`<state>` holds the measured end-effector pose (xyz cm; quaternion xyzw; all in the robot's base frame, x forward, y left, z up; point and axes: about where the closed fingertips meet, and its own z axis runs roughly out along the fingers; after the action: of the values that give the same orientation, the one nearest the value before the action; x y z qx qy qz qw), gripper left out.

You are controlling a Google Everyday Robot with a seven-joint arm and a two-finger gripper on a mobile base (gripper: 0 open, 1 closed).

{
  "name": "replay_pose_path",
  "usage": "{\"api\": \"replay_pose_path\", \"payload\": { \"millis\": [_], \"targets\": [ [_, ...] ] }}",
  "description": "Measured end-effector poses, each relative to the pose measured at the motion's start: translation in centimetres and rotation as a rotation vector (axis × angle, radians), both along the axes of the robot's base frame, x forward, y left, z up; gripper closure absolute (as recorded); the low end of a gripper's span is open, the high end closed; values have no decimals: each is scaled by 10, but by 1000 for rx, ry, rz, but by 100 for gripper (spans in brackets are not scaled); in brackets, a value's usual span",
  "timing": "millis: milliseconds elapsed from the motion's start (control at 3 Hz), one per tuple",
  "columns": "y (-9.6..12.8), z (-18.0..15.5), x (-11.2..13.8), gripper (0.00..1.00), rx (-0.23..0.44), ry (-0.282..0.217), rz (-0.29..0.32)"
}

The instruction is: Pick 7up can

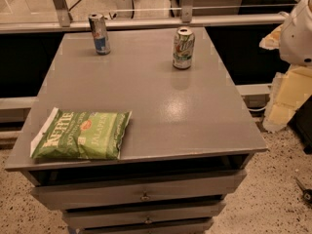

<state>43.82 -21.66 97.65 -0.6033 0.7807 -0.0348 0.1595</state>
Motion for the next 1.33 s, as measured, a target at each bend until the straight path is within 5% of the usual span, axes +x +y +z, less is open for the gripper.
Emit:
{"api": "replay_pose_path", "payload": {
  "millis": [667,1000,1333],
  "targets": [
    [-3,-4,18,0,60,-45,-8],
    [8,-38,85,0,201,-129,-43],
    [18,-55,127,0,278,-191,-82]
  ]
}}
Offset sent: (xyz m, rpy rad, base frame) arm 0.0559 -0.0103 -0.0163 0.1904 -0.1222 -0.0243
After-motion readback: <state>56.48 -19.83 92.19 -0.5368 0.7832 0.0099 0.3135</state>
